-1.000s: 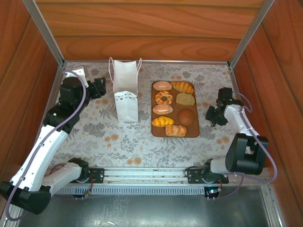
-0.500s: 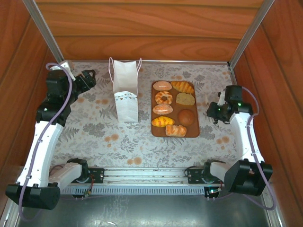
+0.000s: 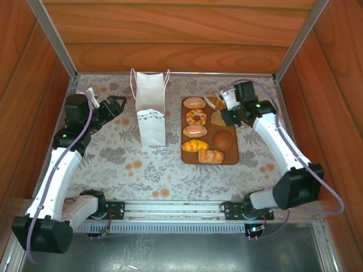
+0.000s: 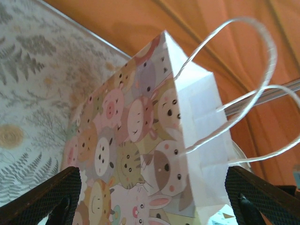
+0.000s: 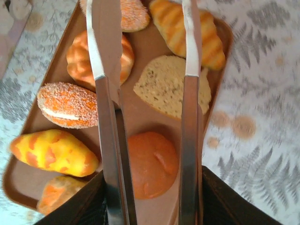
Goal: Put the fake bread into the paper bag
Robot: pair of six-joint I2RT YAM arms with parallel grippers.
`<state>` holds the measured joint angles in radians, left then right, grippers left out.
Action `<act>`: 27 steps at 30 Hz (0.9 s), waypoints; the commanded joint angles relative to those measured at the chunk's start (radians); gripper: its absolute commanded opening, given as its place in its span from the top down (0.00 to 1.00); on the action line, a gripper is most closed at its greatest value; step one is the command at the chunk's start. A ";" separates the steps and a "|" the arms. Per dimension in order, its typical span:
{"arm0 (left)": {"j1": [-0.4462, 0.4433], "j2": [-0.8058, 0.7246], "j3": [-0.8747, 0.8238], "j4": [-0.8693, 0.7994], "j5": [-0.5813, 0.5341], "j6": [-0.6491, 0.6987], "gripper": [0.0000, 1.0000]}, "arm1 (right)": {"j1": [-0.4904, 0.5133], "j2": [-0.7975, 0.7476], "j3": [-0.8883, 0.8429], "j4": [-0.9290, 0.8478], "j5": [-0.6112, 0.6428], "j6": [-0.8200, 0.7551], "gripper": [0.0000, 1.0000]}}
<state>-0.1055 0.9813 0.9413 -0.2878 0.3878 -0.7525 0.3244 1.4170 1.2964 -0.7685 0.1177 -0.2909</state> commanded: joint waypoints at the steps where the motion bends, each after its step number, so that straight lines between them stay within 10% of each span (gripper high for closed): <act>1: 0.001 0.006 0.003 0.100 0.061 -0.047 0.15 | 0.042 0.054 0.046 0.087 0.125 -0.214 0.49; 27: -0.037 0.064 0.023 0.084 0.014 -0.009 0.15 | 0.070 0.482 0.347 0.108 0.026 -0.550 0.38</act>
<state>-0.1383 1.0435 0.9344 -0.1867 0.4156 -0.7822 0.3866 1.8771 1.6009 -0.6460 0.1810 -0.8032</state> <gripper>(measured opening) 0.848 0.622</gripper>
